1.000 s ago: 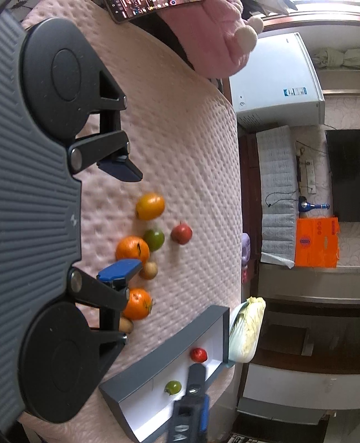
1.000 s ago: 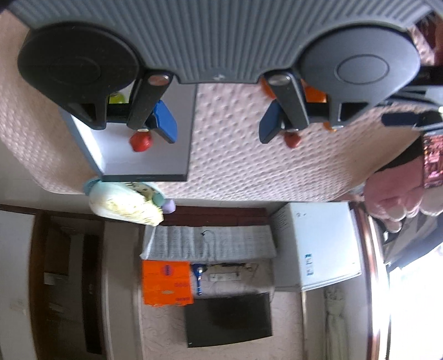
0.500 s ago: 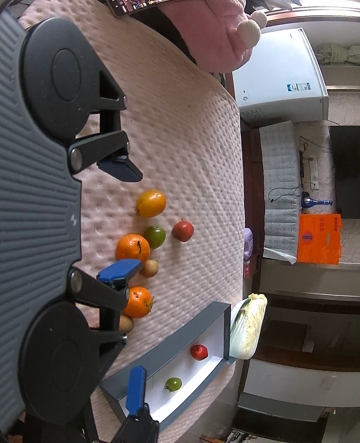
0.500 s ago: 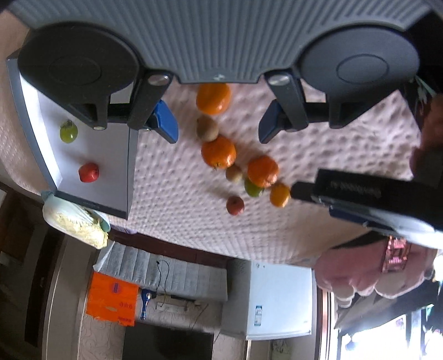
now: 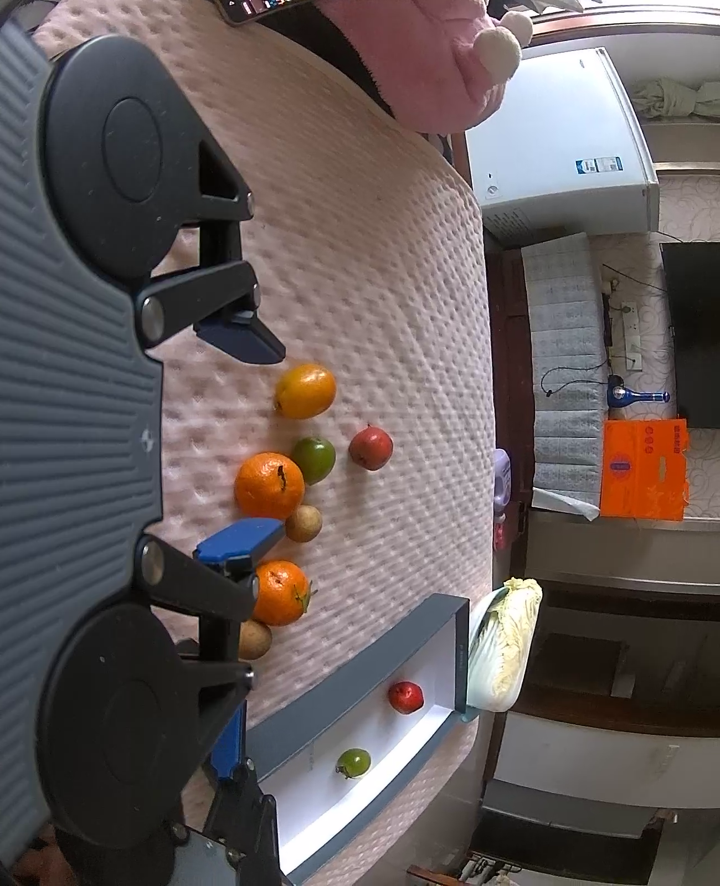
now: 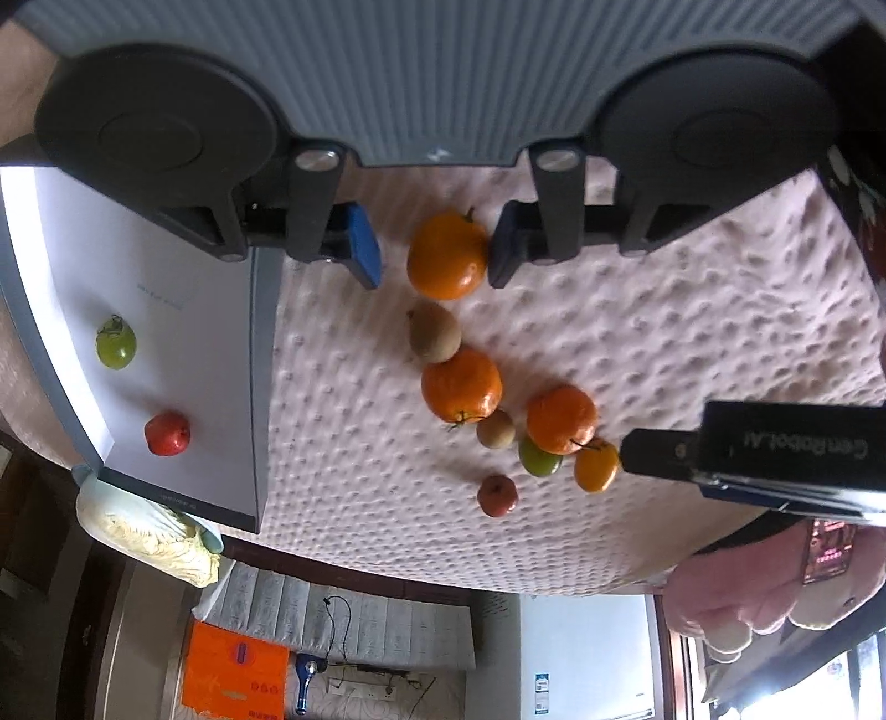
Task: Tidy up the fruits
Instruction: 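Close the right gripper on an orange tangerine, then close the left gripper on an orange while the right tool holds its tangerine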
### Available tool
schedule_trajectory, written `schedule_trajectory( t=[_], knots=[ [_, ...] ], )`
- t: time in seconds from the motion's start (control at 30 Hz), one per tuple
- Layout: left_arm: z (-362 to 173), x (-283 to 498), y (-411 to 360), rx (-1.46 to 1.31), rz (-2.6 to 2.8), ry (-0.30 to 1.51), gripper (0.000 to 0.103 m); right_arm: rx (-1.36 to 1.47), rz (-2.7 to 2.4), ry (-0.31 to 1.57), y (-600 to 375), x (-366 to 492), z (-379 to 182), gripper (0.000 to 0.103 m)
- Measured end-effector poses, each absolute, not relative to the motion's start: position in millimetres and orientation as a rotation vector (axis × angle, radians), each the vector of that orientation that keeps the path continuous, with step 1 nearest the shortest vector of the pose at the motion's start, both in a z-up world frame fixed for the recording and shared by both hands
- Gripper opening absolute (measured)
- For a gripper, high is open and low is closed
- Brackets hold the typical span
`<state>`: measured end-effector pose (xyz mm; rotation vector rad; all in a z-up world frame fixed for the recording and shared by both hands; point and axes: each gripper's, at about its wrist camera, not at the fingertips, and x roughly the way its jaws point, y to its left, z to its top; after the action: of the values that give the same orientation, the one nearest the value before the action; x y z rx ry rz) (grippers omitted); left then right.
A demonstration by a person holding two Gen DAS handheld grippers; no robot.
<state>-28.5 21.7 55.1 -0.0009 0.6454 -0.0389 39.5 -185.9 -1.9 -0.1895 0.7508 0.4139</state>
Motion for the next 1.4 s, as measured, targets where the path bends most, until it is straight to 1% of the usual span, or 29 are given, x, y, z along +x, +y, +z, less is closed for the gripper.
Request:
schedule_trajectory(
  t=[0.07, 0.6, 1.4],
  knots=[
    [53.9, -27.3, 22.2, -0.002, -0.036, 0.649, 0.067, -0.196, 0.400, 0.752, -187.5, 41.3, -1.2, 0.034],
    [46.4, -25.1, 17.9, 0.020, -0.051, 0.666, 0.067, -0.189, 0.421, 0.732, -187.6, 38.5, 5.6, 0.034],
    [29.1, -0.4, -6.5, 0.073, -0.074, 0.717, 0.067, -0.067, 0.468, 0.706, -195.4, 41.0, 29.5, 0.034]
  ],
)
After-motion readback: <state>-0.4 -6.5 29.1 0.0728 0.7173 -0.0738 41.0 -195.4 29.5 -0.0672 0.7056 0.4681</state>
